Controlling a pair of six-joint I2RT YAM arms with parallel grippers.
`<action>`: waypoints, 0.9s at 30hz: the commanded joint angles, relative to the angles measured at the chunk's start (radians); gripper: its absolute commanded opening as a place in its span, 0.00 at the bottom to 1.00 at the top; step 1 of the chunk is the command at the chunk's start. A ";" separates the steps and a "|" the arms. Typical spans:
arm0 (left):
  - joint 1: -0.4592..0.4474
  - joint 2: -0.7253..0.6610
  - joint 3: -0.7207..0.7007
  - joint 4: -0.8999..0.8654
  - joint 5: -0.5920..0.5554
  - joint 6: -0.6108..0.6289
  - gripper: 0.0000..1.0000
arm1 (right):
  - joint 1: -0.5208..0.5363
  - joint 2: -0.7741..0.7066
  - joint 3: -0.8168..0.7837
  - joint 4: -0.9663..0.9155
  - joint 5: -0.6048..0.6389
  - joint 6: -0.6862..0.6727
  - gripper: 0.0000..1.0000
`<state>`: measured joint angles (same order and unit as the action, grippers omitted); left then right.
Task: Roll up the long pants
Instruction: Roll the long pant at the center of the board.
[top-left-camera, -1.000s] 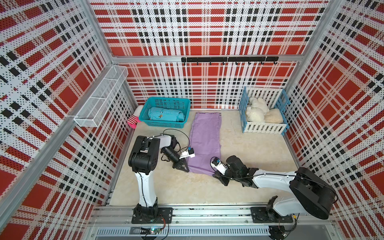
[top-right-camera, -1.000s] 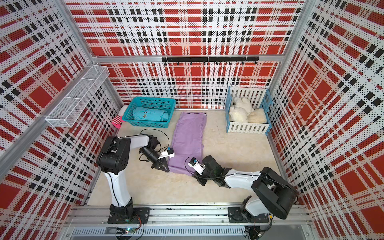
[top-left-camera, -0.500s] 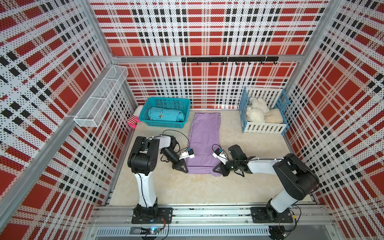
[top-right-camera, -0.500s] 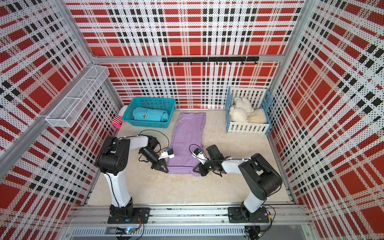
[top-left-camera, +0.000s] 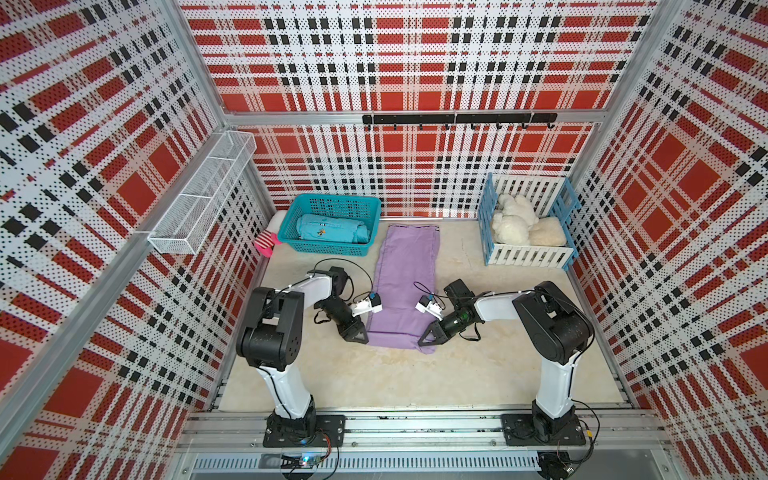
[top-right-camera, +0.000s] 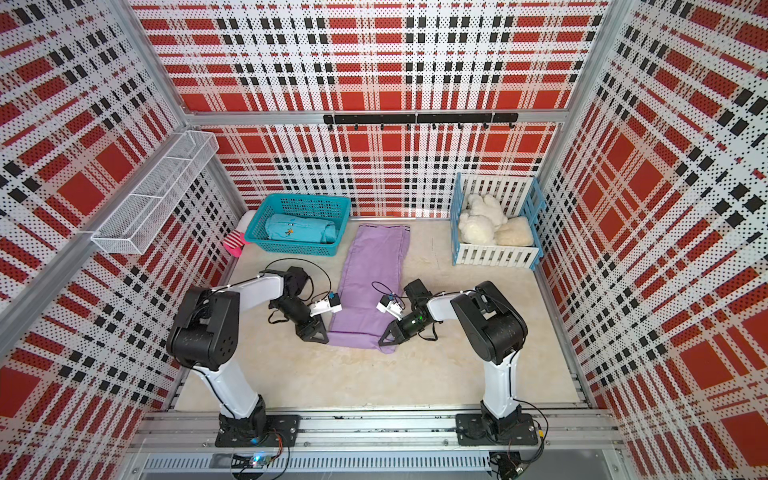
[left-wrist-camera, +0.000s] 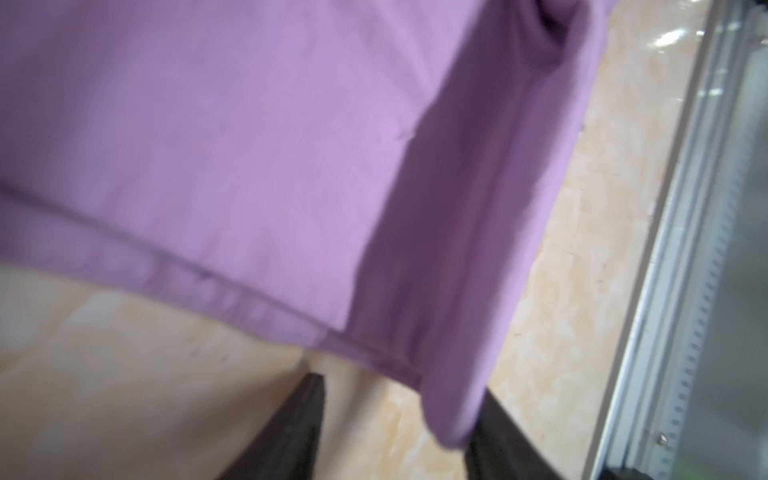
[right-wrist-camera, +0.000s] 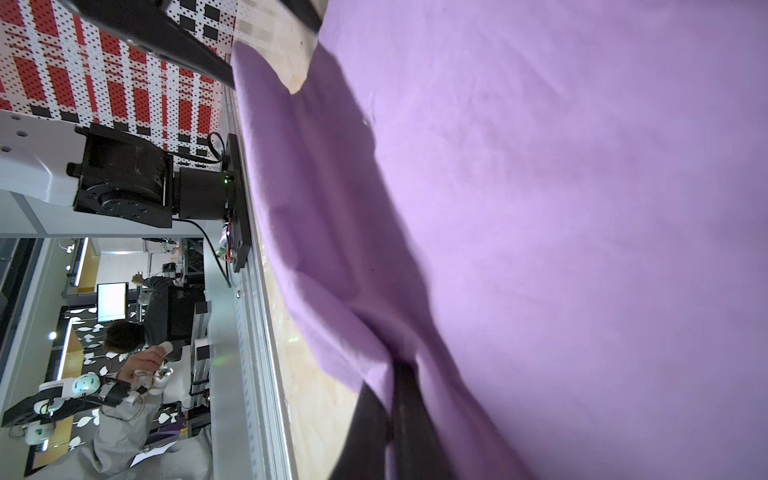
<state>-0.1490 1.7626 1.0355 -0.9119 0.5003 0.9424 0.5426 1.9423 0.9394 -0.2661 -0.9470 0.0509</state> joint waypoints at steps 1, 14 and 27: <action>0.022 -0.098 -0.039 0.189 -0.165 -0.161 0.99 | -0.006 0.023 -0.033 -0.123 0.085 0.014 0.00; -0.289 -1.089 -0.589 1.123 -0.781 -0.376 0.99 | -0.011 0.049 0.046 -0.175 0.072 0.001 0.00; -0.889 -1.068 -0.639 0.750 -0.863 -0.296 0.99 | -0.016 0.074 0.095 -0.222 0.073 -0.024 0.00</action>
<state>-0.8719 0.6659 0.4328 -0.0589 -0.1665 0.5938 0.5343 1.9862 1.0367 -0.4664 -0.9459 0.0444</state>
